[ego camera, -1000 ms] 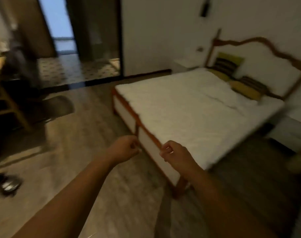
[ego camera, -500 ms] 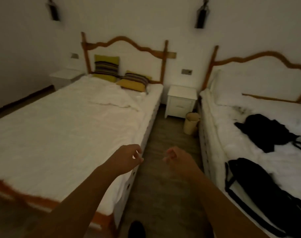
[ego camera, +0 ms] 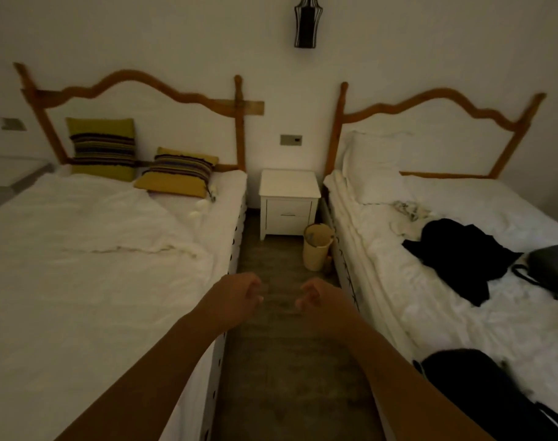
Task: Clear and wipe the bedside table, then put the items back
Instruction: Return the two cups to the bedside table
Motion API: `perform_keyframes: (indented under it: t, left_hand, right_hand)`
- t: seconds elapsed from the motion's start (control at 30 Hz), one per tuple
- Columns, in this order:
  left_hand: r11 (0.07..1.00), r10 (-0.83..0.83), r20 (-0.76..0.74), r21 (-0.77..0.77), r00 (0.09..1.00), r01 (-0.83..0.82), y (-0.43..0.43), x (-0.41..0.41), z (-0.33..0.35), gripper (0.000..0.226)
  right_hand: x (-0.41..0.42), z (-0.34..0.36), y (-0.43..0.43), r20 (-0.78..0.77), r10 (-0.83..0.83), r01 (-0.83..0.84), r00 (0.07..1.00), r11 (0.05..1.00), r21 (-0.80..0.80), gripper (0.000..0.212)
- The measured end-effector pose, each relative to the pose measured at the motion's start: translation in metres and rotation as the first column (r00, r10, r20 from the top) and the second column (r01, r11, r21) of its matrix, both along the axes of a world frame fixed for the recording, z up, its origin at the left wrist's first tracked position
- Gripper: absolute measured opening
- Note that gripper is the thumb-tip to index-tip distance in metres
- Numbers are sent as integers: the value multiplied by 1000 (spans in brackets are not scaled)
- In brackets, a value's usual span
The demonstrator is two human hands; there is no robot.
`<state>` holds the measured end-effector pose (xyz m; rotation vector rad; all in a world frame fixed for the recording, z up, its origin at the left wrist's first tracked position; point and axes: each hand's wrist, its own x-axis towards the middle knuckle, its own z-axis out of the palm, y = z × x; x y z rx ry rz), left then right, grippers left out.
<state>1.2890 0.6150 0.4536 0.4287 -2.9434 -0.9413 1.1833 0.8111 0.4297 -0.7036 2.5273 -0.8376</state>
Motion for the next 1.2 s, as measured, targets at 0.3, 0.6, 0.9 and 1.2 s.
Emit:
perform_keyframes:
  t: [0.3, 0.6, 0.9, 1.2]
  left_hand:
    - [999, -16, 55, -44, 998, 18, -57, -232, -15, 28]
    - [999, 21, 116, -41, 993, -17, -104, -426, -8, 28]
    - [996, 83, 54, 6, 995, -84, -231, -590, -48, 30]
    - [967, 255, 41, 11, 966, -256, -394, -670, -77, 33]
  right_hand:
    - [-235, -21, -54, -7, -47, 47, 999, 997, -65, 29]
    - [-437, -18, -116, -15, 35, -35, 999, 999, -11, 30]
    - [-591, -34, -237, -4, 14, -14, 1000, 999, -32, 38]
    - [-707, -45, -417, 16, 187, -187, 982, 982, 4, 56]
